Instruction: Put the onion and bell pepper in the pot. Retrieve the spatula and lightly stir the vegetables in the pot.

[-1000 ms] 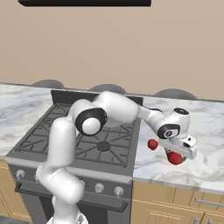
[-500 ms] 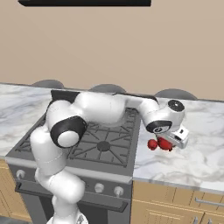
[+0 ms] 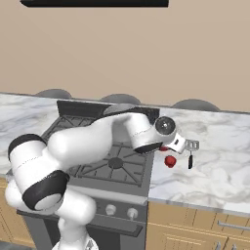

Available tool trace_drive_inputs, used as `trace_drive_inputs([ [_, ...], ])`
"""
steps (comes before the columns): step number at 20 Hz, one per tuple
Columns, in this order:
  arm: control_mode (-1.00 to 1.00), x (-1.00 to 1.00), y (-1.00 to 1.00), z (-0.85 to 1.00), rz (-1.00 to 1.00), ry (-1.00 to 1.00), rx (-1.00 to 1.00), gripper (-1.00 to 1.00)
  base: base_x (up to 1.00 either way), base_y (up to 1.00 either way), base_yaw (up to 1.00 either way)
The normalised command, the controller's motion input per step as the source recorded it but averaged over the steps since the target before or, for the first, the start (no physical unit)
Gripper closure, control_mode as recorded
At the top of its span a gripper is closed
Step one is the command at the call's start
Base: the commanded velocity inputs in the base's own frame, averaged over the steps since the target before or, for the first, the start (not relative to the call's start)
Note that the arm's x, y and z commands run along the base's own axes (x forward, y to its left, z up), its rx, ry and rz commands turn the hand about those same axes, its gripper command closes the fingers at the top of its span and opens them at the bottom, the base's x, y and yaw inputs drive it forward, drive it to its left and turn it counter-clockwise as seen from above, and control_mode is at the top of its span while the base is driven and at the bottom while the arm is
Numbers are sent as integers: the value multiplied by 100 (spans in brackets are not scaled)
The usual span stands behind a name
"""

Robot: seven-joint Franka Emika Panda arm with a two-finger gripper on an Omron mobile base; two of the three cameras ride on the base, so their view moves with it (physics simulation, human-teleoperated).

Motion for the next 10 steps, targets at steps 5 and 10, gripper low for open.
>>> trace_drive_inputs([
  [5, -100, 57, 50, 66, 0, 9, -8, 100, 0, 0, 0],
  [10, -100, 54, 51, 74, 0, 24, -8, 100, 0, 0, 0],
])
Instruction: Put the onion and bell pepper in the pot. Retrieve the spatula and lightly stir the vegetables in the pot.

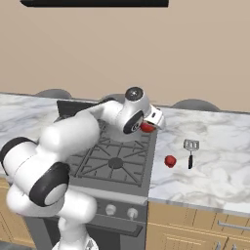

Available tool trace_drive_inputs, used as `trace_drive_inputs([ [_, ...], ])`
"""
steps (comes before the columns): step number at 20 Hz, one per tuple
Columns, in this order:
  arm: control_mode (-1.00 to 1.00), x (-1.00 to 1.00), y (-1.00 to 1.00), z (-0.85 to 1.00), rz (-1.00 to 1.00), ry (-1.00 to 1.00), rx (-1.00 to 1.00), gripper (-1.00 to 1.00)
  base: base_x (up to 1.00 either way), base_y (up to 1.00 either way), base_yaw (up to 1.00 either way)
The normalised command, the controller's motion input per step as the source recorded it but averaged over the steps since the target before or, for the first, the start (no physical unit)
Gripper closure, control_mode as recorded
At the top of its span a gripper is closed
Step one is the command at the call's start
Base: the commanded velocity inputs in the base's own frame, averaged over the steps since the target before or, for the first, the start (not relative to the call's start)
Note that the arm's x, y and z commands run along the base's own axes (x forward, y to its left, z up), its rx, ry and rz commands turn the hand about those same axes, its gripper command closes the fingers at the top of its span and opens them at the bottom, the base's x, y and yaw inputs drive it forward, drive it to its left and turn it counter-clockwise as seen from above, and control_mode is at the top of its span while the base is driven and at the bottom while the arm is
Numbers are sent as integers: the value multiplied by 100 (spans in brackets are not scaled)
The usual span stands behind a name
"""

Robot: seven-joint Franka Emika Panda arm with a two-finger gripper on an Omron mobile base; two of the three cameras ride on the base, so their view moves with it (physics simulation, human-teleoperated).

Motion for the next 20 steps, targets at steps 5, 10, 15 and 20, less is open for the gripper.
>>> trace_drive_inputs([
  [5, -100, 48, 63, 37, 0, -1, -3, 100, 0, 0, 0],
  [10, -100, 52, 52, 11, 0, 0, 0, 100, 0, 0, 0],
  [15, -100, 54, 42, 0, 0, 1, 2, 100, 0, 0, 0],
  [20, -100, 60, 18, 2, 0, 5, 8, 100, 0, 0, 0],
])
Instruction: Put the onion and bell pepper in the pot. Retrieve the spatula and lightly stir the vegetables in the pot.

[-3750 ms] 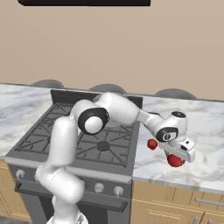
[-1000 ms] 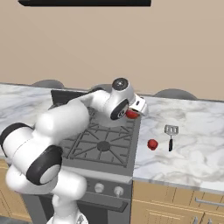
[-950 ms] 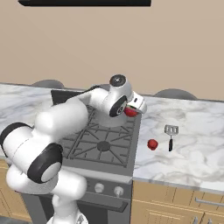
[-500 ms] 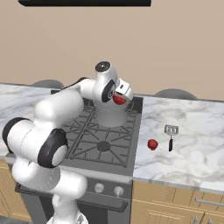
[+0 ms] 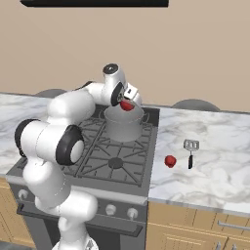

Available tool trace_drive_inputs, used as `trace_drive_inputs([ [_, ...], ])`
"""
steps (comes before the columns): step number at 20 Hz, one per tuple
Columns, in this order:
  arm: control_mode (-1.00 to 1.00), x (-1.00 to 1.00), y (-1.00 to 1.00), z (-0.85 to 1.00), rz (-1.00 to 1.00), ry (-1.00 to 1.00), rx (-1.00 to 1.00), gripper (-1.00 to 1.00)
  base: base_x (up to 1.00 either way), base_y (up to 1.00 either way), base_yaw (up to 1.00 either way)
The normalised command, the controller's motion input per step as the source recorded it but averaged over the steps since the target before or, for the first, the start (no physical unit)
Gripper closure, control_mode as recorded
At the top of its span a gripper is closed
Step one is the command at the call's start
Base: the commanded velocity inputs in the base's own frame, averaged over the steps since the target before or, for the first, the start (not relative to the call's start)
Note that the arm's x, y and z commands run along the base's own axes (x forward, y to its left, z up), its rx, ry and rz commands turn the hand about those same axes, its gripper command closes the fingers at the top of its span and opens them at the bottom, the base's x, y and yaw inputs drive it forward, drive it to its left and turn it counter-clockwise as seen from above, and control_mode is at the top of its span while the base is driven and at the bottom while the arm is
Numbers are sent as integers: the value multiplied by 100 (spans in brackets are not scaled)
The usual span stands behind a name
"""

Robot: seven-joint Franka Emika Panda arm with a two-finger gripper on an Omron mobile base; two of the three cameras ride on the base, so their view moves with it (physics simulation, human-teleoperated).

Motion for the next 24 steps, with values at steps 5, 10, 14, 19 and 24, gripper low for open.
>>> trace_drive_inputs([
  [5, -100, 63, 23, -1, 0, 15, 9, 100, 0, 0, 0],
  [10, -100, 11, 18, -17, 0, 29, 3, 100, 0, 0, 0],
  [14, -100, 5, 20, -27, 0, 21, 0, 100, 0, 0, 0],
  [19, -100, 31, 9, -31, 0, 6, 0, 100, 0, 0, 0],
  [24, -100, 26, 4, -34, 0, 0, 3, 100, 0, 0, 0],
])
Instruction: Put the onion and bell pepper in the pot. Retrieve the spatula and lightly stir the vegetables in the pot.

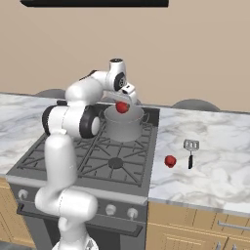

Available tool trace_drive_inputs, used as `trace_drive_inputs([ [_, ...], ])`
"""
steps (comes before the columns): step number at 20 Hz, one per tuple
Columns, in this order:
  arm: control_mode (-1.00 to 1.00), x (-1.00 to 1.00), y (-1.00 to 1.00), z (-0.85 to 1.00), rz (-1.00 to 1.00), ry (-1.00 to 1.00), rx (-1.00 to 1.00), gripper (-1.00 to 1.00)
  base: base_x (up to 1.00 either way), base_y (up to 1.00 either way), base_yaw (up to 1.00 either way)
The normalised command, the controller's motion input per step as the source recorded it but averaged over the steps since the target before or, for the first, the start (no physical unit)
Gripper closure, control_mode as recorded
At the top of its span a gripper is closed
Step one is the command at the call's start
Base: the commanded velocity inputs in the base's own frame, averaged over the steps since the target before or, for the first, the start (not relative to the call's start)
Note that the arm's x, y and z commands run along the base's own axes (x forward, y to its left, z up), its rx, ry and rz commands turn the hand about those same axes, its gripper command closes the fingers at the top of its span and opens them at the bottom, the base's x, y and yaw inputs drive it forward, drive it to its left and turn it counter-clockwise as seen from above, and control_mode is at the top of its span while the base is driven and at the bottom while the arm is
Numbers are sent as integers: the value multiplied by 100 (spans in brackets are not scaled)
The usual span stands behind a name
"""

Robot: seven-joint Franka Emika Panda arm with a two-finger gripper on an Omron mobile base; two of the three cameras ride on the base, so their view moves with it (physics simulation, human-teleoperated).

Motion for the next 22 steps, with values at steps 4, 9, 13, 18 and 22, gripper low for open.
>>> trace_drive_inputs([
  [4, -100, 1, 0, -38, 0, 0, 4, 100, 0, 0, 0],
  [9, -100, 0, 0, -39, 0, 0, 1, 100, 0, 0, 0],
  [13, -100, 10, 0, -34, 0, 0, 0, 100, 0, 0, 0],
  [18, -100, 10, 0, -33, 0, 0, 0, 100, 0, 0, 0],
  [22, -100, 10, 0, -29, 0, 0, 0, 100, 0, 0, 0],
])
